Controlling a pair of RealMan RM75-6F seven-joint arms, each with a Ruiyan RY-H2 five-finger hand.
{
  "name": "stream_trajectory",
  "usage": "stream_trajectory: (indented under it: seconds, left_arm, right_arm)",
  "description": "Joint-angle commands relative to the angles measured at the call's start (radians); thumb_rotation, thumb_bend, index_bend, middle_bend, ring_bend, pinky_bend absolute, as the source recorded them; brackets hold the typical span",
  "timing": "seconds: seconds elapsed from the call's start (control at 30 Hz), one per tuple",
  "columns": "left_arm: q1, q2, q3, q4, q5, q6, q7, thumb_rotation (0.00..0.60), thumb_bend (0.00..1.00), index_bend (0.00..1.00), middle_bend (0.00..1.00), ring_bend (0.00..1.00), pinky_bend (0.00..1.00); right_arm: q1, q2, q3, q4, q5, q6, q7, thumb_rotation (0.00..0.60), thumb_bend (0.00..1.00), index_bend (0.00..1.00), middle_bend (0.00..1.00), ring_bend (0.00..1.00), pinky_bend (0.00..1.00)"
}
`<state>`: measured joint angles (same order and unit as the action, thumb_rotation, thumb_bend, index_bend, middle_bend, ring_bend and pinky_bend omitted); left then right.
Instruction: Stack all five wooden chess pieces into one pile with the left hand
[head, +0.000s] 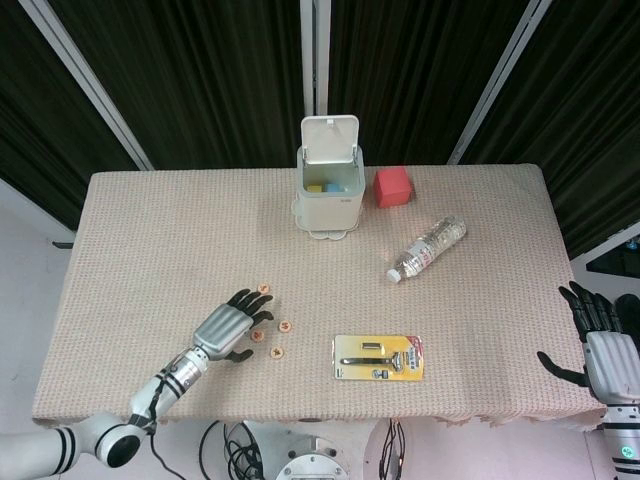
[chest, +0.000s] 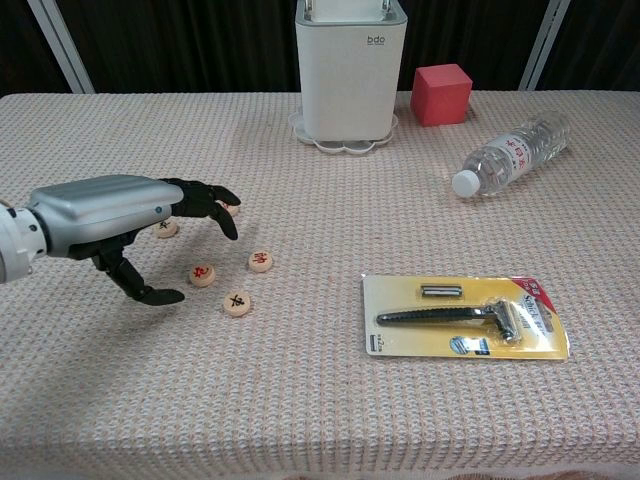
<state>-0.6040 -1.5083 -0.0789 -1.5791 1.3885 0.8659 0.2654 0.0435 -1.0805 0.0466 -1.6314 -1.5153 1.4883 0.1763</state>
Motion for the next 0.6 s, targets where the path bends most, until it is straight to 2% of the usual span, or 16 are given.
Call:
stream_trajectory:
  seconds: [0.03, 0.4, 0.6]
  left_arm:
    - [-0.011, -0.023, 0.007, 0.041, 0.002, 0.003, -0.011, 0.600, 0.25, 0.28, 0.03, 0.00, 0.00]
    - [-0.027, -0.050, 0.021, 0.086, -0.015, -0.003, -0.055, 0.600, 0.28, 0.38, 0.03, 0.00, 0.00]
    - [-0.027, -0.057, 0.022, 0.096, -0.011, 0.023, -0.064, 0.600, 0.28, 0.46, 0.04, 0.00, 0.00]
  right_arm:
    - [-0.001, -0.001, 0.001, 0.000, 0.005, -0.001, -0.001, 0.600, 0.14, 0.00, 0.00, 0.00, 0.00]
    - [0.003, 0.000, 0.001, 0.001, 0.007, -0.012, 0.002, 0.600, 0.15, 0.00, 0.00, 0.00, 0.00]
    - [0.004, -0.001, 0.003, 0.003, 0.013, -0.016, 0.000, 0.600, 0.15, 0.00, 0.00, 0.00, 0.00]
